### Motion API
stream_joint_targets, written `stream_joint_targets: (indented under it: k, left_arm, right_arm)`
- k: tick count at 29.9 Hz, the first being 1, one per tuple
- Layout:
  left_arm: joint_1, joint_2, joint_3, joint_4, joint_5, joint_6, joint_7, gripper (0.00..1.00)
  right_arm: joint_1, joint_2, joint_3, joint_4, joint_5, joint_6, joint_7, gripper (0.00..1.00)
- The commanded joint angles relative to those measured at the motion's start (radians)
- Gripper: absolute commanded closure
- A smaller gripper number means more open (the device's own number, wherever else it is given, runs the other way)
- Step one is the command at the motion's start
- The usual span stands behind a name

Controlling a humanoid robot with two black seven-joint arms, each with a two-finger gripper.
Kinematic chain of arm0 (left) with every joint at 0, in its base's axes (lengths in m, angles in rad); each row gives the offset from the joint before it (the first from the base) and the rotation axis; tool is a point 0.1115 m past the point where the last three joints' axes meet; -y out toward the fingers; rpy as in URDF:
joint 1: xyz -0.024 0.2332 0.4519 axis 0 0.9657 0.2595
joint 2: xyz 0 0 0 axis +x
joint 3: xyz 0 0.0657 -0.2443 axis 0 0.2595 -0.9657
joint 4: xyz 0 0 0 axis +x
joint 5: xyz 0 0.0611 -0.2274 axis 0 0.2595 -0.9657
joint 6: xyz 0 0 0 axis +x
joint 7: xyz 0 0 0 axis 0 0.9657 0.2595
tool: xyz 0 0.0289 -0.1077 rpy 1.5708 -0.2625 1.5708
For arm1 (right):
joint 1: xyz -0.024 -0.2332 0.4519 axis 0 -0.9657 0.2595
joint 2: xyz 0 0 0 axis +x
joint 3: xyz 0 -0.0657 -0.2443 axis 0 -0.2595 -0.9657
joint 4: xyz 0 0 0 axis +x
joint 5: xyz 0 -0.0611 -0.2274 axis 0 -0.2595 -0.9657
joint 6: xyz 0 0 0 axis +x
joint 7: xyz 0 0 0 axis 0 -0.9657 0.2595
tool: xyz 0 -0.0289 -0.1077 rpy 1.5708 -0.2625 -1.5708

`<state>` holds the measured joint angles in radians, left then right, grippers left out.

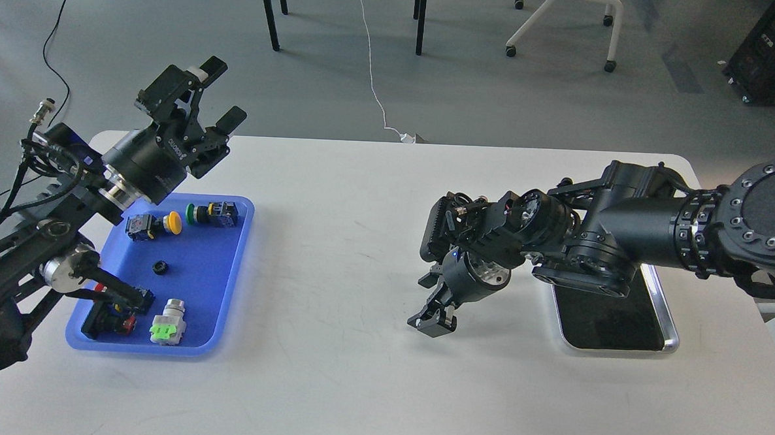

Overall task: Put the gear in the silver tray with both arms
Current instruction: 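Close the right gripper on the black gear and lift it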

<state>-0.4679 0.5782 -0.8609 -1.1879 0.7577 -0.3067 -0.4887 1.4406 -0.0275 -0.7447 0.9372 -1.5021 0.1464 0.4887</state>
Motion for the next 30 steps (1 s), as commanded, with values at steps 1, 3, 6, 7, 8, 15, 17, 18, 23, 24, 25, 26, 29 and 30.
stream_joint_targets:
  k: [1, 3, 6, 7, 8, 15, 17, 18, 23, 24, 25, 26, 29, 30]
  left_arm:
    - [0.000, 0.000, 0.000, -0.001, -0.001, 0.000, 0.000, 0.02]
    - [0.000, 0.000, 0.000, -0.001, -0.001, -0.002, 0.000, 0.02]
    - [0.000, 0.000, 0.000, -0.001, -0.001, -0.002, 0.000, 0.02]
    - [0.000, 0.000, 0.000, -0.001, 0.000, -0.002, 0.000, 0.02]
    - [0.000, 0.000, 0.000, 0.001, -0.001, 0.000, 0.000, 0.02]
    - [0.000, 0.000, 0.000, -0.001, -0.001, -0.002, 0.000, 0.02]
    - [0.000, 0.000, 0.000, -0.001, -0.001, -0.002, 0.000, 0.02]
    - [0.000, 0.000, 0.000, -0.001, -0.001, -0.002, 0.000, 0.02]
    - [0.000, 0.002, 0.000, -0.001, 0.000, -0.002, 0.000, 0.02]
    - [0.000, 0.002, 0.000, -0.001, -0.001, -0.002, 0.000, 0.02]
    - [0.000, 0.002, 0.000, -0.001, -0.001, -0.002, 0.000, 0.02]
    - [0.000, 0.002, 0.000, -0.001, 0.000, -0.002, 0.000, 0.02]
    - [0.000, 0.002, 0.000, -0.001, -0.001, -0.002, 0.000, 0.02]
    - [0.000, 0.002, -0.001, -0.001, -0.001, -0.002, 0.000, 0.02]
  right_arm:
    - [-0.006, 0.000, -0.002, 0.000, 0.002, -0.001, 0.000, 0.31]
    - [-0.009, 0.000, -0.004, 0.000, 0.000, -0.001, 0.000, 0.34]
    - [-0.011, 0.000, -0.004, 0.000, 0.000, -0.001, 0.000, 0.39]
    - [-0.011, -0.002, -0.004, 0.000, 0.000, -0.001, 0.000, 0.41]
    - [-0.011, -0.002, -0.004, 0.000, 0.000, 0.001, 0.000, 0.43]
    - [-0.012, -0.005, -0.025, -0.001, 0.002, 0.001, 0.000, 0.51]
    - [-0.011, -0.006, -0.025, -0.001, 0.000, 0.001, 0.000, 0.52]
    - [-0.012, -0.006, -0.025, -0.001, 0.002, 0.001, 0.000, 0.52]
    - [-0.012, -0.005, -0.027, -0.001, 0.002, -0.001, 0.000, 0.61]
    - [-0.012, -0.005, -0.027, -0.001, 0.002, -0.001, 0.000, 0.61]
    - [-0.012, -0.005, -0.027, -0.001, 0.002, -0.001, 0.000, 0.61]
    - [-0.012, -0.005, -0.027, -0.001, 0.002, -0.001, 0.000, 0.61]
    - [-0.012, -0.005, -0.027, 0.000, 0.002, -0.001, 0.000, 0.66]
    - [-0.012, -0.005, -0.027, 0.000, 0.002, -0.001, 0.000, 0.68]
